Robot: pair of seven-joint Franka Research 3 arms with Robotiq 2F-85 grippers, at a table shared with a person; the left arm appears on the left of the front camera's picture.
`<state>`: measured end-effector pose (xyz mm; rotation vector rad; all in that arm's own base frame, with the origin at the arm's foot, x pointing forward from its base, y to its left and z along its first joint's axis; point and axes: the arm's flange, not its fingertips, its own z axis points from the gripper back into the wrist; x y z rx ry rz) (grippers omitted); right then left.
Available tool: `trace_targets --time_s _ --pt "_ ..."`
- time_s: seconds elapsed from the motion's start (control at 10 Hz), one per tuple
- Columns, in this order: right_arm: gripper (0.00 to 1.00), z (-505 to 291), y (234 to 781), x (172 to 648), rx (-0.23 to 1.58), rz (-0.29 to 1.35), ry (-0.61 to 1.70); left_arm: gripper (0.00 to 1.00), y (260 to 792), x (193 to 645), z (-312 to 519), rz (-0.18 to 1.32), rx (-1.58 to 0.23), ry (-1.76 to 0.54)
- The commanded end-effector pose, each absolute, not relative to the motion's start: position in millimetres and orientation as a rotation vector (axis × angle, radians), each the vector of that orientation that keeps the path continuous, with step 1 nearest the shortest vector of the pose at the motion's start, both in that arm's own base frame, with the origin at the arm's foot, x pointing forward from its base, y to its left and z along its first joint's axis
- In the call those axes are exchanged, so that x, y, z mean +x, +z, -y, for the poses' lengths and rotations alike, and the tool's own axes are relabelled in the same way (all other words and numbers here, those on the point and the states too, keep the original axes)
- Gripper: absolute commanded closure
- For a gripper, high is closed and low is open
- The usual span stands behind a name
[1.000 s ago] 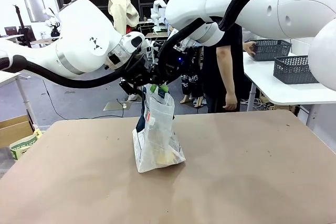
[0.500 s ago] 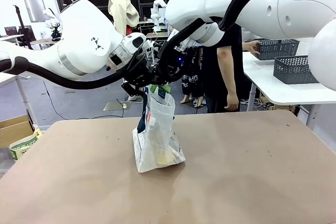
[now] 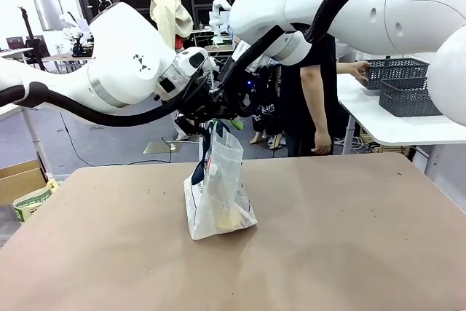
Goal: Transfer purchased items from the store into the shopping bag.
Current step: Move the Reusable shopping bag to the right side of the table.
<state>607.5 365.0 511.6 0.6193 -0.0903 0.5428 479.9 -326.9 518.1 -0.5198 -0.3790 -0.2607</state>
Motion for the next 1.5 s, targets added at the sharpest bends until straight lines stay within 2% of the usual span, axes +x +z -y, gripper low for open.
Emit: trace_targets --time_s 0.0,0.5,1.0,1.4 --pt "1.00 -357 503 606 0.702 0.088 0.526 0.00 516 484 327 0.386 -0.555 -0.290" --pt "1.00 -350 500 606 0.718 0.077 0.510 0.02 513 486 329 0.353 -0.449 -0.265" --pt "1.00 -350 499 604 0.710 0.082 0.520 1.00 517 485 327 0.357 -0.426 -0.257" --pt "1.00 -350 500 603 0.706 0.080 0.519 1.00 523 484 319 0.330 -0.406 -0.242"
